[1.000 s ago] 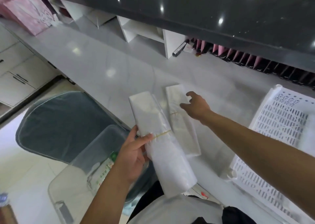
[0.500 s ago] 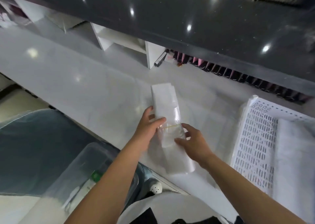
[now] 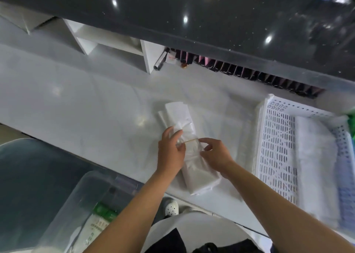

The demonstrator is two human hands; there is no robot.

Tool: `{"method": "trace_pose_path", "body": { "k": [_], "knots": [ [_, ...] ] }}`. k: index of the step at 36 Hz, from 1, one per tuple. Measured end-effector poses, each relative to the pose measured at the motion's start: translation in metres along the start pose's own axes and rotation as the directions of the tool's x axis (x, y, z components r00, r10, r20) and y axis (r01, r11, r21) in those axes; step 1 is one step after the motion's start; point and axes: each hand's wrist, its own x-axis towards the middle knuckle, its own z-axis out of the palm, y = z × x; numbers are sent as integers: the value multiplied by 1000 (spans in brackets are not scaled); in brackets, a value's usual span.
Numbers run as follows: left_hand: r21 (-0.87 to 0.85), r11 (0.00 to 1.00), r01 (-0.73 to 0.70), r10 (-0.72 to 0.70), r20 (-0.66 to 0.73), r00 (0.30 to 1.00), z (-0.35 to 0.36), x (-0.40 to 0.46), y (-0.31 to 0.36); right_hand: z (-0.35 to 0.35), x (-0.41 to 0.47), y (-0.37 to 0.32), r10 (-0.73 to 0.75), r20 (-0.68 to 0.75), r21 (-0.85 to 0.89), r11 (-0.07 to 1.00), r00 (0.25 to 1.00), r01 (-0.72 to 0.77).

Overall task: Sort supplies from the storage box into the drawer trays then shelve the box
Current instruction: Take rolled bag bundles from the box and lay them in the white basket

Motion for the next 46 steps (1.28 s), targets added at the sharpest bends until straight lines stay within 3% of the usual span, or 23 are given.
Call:
{"method": "trace_pose_path", "body": {
  "k": [8,12,16,21,24,26,29,34,42,46],
  "knots": [
    [-340,919,199,-199,34,979,-2,-2,-5,-12,5,-3,8,10,-34,999,1000,-8],
    [-600,725,338,-355,96,930,0,-3,-6,-9,6,-3,19,42,17,1000,999,-20],
    [-692,541,477,-465,227,856,4,-8,-10,-3,4,-5,30,64,139,989,998,-39],
    [-693,521,497,-470,253,846,2,-10,-14,-3,6,-8,63,61,175,982,996,-72],
    [-556,658,508,-478,213,852,-4,-5,-19,-4,7,-15,136,88,186,971,987,-150],
    [-519,671,531,-482,239,843,-11,1,-18,-4,7,-22,204,163,202,951,965,-235],
    [-543,637,547,-428,341,837,-20,10,-15,-1,7,-30,207,306,210,937,929,-278],
    [-600,581,550,-326,448,832,-28,15,-17,4,-4,-30,131,383,364,888,914,-280],
    [-644,567,514,-22,612,791,-44,7,7,-32,-47,-25,-57,284,494,864,957,-95],
    [-649,586,485,134,668,732,-36,9,35,-66,-68,-15,-120,315,635,764,941,-115]
  ]
}}
